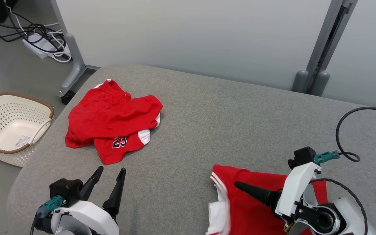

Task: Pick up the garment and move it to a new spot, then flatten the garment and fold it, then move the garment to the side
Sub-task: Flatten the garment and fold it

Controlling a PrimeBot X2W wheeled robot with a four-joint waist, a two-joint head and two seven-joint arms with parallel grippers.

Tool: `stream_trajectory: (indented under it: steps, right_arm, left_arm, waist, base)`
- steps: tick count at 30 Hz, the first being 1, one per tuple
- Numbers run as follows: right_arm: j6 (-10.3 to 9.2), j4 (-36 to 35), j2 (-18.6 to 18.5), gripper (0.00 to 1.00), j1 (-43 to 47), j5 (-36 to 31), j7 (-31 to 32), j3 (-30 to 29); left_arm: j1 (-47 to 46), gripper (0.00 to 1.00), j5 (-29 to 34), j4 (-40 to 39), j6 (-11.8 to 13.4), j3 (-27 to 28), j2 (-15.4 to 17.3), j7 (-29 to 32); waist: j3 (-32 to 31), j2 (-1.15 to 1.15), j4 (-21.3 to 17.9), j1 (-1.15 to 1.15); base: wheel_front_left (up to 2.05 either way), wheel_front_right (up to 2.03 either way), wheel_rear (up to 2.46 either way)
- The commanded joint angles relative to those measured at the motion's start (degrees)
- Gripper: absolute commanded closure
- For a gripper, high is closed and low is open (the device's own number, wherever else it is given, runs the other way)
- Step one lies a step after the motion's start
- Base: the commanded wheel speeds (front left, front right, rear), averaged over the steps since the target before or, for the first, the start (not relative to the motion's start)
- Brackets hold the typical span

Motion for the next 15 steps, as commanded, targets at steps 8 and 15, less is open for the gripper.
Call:
stream_trajectory:
  steps: [8, 15]
  right_arm:
    - [0.04, -7.15, -3.74, 0.0, 0.63, 4.99, -4.41, 0.5]
    - [0.04, -10.62, -8.0, 0.0, 2.52, 4.46, -9.65, -0.44]
  left_arm:
    - [0.27, 0.0, 0.09, -0.61, 0.64, 0.23, 0.5, -0.17]
    - [0.75, 0.0, 0.36, -1.3, 1.0, 0.91, 0.49, -0.82]
  waist:
    - [-0.02, 0.0, -2.95, 0.0]
    - [-0.15, 0.0, -5.63, 0.0]
  base:
    - [0.0, 0.0, 0.0]
    - [0.0, 0.0, 0.0]
